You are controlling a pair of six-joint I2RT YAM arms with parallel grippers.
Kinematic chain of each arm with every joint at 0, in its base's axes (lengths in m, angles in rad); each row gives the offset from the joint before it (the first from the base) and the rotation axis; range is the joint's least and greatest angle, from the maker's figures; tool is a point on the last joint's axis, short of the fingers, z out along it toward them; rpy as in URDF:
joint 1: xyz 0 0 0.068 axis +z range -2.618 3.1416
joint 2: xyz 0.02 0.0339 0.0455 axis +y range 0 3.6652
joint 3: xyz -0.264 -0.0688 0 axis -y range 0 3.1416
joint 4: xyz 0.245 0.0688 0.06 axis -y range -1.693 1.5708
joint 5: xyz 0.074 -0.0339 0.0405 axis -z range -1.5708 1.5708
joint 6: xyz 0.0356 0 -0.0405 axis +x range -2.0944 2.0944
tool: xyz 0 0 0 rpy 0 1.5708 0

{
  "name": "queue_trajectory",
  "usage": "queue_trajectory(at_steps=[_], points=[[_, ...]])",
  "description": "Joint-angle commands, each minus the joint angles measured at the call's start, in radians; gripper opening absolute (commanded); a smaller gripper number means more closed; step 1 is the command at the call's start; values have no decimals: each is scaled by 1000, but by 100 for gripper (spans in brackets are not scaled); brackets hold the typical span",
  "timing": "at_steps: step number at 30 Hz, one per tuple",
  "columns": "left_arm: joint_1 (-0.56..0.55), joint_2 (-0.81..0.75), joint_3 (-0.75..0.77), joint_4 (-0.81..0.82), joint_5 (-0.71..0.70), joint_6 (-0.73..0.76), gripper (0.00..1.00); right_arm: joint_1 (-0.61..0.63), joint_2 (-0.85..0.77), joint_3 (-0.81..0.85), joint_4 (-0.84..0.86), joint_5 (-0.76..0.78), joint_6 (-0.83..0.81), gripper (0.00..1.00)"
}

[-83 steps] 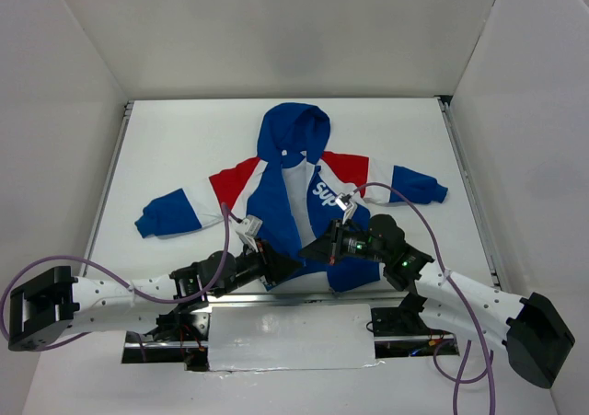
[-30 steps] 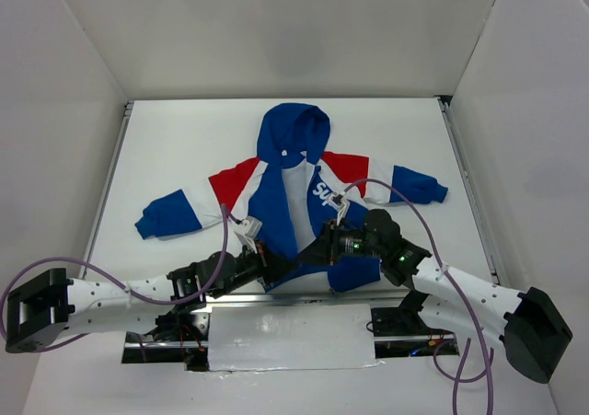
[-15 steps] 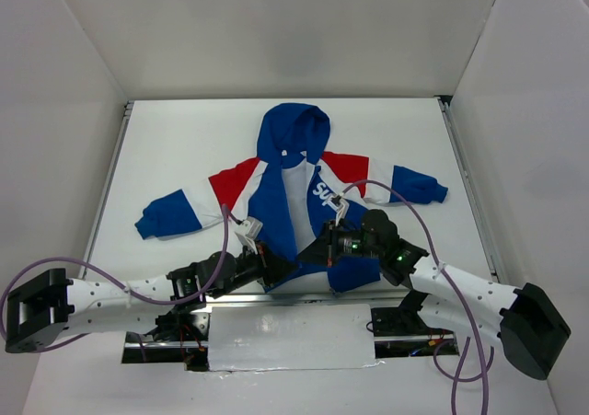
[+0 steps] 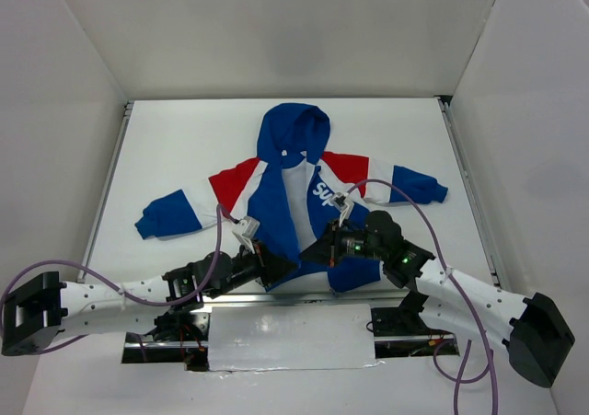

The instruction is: Zip up the jacket

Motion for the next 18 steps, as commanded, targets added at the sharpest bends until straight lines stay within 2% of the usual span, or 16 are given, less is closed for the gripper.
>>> queue_trajectory(at_steps=[1,4,8,9,10,13,18], points=[[-2,-13,19,59,0,-1,21,3,-8,31,-44,27,-38,0],[0,-10,22,61,3,-1,26,3,-13,33,-52,30,-41,0],[0,-5,19,62,1,-1,28,5,-19,37,-63,31,-47,0],[0,-5,16,67,1,-1,27,5,-21,37,-63,30,-47,0],[-2,-4,16,68,3,1,20,5,-22,37,-64,30,-47,0],[0,2,17,67,1,1,15,5,-28,39,-67,28,-47,0],[-2,19,23,68,7,2,14,4,-34,39,-61,21,-42,0]])
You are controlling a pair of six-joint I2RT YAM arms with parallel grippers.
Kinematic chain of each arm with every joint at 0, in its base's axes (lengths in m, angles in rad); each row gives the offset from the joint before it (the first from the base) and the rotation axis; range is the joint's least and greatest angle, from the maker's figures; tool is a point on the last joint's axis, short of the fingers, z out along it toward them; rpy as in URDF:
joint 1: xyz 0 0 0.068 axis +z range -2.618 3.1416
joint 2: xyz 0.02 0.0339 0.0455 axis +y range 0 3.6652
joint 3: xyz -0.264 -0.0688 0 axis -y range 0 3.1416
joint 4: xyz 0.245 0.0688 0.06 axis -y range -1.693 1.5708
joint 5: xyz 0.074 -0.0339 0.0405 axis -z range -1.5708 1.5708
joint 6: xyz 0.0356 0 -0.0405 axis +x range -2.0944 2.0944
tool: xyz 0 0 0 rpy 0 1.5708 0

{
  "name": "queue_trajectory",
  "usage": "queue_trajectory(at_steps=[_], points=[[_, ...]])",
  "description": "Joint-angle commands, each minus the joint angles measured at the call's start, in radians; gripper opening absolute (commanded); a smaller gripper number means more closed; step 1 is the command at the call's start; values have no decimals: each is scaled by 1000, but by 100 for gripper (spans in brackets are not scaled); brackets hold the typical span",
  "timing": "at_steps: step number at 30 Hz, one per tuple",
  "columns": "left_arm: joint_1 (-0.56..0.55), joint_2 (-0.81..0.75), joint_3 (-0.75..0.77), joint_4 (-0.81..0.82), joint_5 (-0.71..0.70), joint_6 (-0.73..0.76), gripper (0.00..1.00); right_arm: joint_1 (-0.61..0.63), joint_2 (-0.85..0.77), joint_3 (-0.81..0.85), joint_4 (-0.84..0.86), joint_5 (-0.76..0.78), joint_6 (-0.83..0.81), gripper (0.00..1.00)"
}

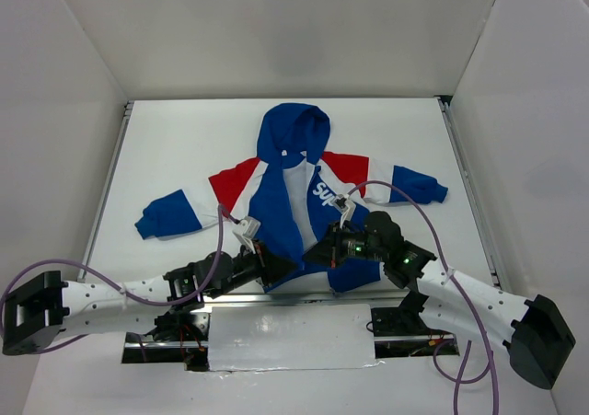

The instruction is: Zip up the jacket

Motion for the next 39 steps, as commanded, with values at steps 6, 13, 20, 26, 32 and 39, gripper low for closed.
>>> queue_trajectory(at_steps=[6,13,20,26,32,39], points=[[0,37,30,66,16,4,20,5,-20,45,17,-14,-16,0],[0,53,37,72,19,9,37,3,-15,50,17,-20,-18,0],[-2,63,42,79,22,13,21,5,-14,54,8,-20,-22,0],[0,66,53,69,21,18,0,5,1,57,8,-26,-28,1],[-2,43,54,10,-20,-8,0,3,-21,85,-128,64,-94,70],[0,-32,50,-191,-165,-96,0,5,-78,119,-464,403,-12,76]])
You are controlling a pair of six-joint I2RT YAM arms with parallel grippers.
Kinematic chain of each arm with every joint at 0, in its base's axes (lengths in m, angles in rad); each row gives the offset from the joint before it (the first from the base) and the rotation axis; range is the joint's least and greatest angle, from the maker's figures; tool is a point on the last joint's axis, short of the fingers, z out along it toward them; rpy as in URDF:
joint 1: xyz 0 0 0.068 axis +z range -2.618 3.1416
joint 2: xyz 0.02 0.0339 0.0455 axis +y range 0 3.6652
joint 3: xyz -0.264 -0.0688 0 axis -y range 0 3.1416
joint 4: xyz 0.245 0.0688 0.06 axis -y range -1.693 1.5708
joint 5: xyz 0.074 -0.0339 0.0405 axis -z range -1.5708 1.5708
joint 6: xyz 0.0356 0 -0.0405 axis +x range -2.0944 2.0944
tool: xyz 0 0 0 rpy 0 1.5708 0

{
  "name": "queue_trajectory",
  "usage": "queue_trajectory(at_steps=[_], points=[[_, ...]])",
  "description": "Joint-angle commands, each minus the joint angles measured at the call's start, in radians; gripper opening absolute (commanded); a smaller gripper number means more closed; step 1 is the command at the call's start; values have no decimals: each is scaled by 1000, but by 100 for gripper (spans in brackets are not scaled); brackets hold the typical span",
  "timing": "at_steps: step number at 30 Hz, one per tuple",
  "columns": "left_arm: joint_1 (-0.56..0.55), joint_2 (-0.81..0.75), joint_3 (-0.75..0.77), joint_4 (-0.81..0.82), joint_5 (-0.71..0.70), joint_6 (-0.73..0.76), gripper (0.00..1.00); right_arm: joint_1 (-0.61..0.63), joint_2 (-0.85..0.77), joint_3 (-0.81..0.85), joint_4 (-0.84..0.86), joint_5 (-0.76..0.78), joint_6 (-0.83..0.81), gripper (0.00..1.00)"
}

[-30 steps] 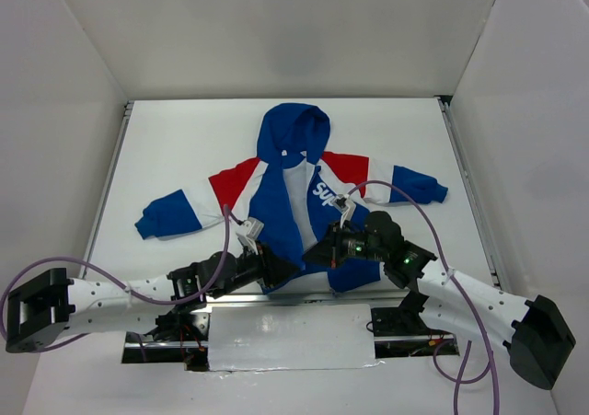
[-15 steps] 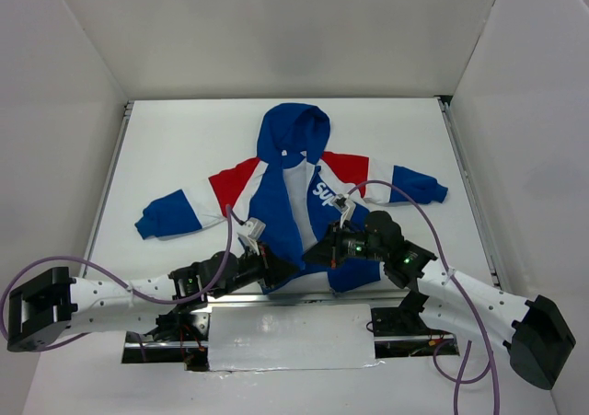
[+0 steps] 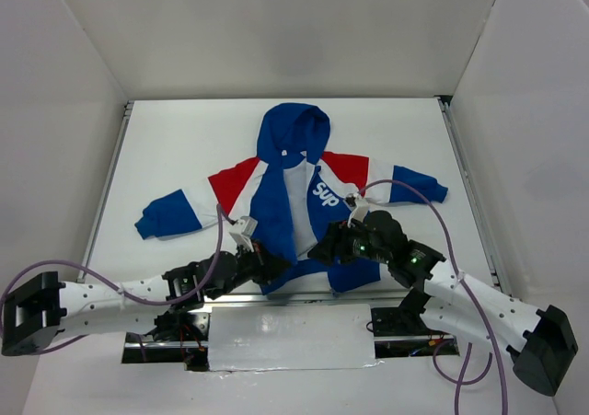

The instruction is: Zip up the jacket

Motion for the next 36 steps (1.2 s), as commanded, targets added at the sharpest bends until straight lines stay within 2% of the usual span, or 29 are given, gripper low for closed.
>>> queue_trajectory(at_steps=[1,7,9,12,14,18,21,23,26,28,29,30,31,33,36], points=[[-2,-57,35,-146,-131,-78,0,5,-14,55,-279,274,95,77],[0,-95,10,-187,-172,-118,0,8,-23,-23,-325,312,226,75],[0,-100,9,-193,-175,-118,0,5,-39,-53,-312,296,241,71],[2,-104,13,-211,-182,-118,0,7,-39,-93,-274,276,273,67],[0,-110,6,-210,-188,-122,0,7,-8,-132,-191,252,299,65],[2,-130,10,-237,-216,-133,0,5,131,-138,-43,212,316,59],[3,-153,41,-327,-260,-156,0,7,341,-100,63,165,316,58],[24,-169,59,-410,-282,-165,0,5,424,-57,119,138,318,57],[127,-179,94,-502,-238,-152,0,7,581,17,218,112,336,56],[277,-178,122,-530,-177,-103,0,5,694,66,258,102,358,55],[343,-178,131,-539,-91,-78,0,5,764,124,268,97,364,55],[470,-175,151,-538,-45,-28,0,7,797,150,272,94,368,54],[524,-169,163,-536,36,-6,0,7,823,208,268,77,371,53],[639,-143,223,-573,87,52,0,13,851,256,231,56,355,53],[657,-109,294,-616,135,123,0,39,784,258,196,74,301,55]])
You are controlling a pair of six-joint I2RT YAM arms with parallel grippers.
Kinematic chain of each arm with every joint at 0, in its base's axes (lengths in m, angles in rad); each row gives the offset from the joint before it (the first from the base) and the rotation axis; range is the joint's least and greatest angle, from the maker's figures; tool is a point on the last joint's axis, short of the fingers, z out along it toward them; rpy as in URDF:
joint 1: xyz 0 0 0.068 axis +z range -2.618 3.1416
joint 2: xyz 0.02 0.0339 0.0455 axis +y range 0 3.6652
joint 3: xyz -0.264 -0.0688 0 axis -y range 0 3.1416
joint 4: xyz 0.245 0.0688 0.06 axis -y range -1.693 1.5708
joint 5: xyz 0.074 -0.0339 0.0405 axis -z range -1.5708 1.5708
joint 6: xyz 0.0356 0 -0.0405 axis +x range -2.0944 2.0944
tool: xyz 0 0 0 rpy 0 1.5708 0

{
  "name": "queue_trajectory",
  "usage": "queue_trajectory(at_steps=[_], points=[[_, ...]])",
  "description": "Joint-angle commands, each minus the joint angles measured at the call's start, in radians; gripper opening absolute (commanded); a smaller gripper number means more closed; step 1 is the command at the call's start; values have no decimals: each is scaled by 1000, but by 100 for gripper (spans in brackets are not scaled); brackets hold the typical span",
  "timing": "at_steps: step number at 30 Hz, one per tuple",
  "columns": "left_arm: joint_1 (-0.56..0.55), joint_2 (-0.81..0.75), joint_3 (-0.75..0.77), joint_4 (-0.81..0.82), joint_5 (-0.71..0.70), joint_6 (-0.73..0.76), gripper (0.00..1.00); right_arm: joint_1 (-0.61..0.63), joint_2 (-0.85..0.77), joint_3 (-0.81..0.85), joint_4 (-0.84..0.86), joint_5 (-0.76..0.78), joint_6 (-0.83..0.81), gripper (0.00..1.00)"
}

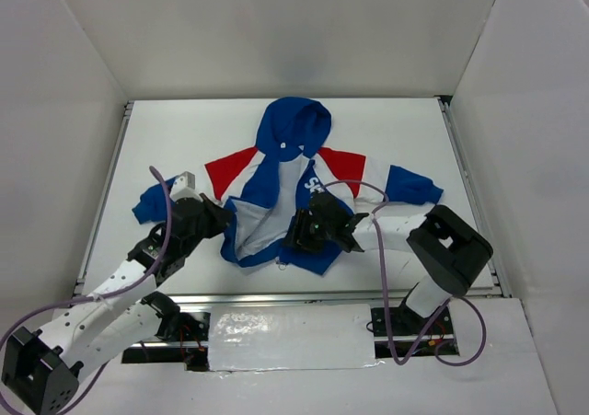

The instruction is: Zip up the jacket

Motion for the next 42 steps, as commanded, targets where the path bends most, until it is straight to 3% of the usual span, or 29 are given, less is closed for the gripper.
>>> queue_trajectory(at_steps=[1,6,11,14,17,21,42], points=[[15,24,87,-34,135,134,0,36,-66,-4,-54,22,-96,57],[15,24,65,-23,196,190,0,50,-118,-45,-149,-14,-219,59],[15,-24,27,12,268,231,0,109,-184,-111,-88,-148,-291,62],[15,-36,13,22,302,236,0,169,-207,-52,-179,-90,-357,63],[15,-42,-4,28,331,231,0,205,-179,57,-290,54,-384,57],[13,-59,-30,35,345,224,0,225,-132,99,-339,110,-371,43],[13,-82,-45,23,359,236,0,401,-47,100,-226,108,-268,43]])
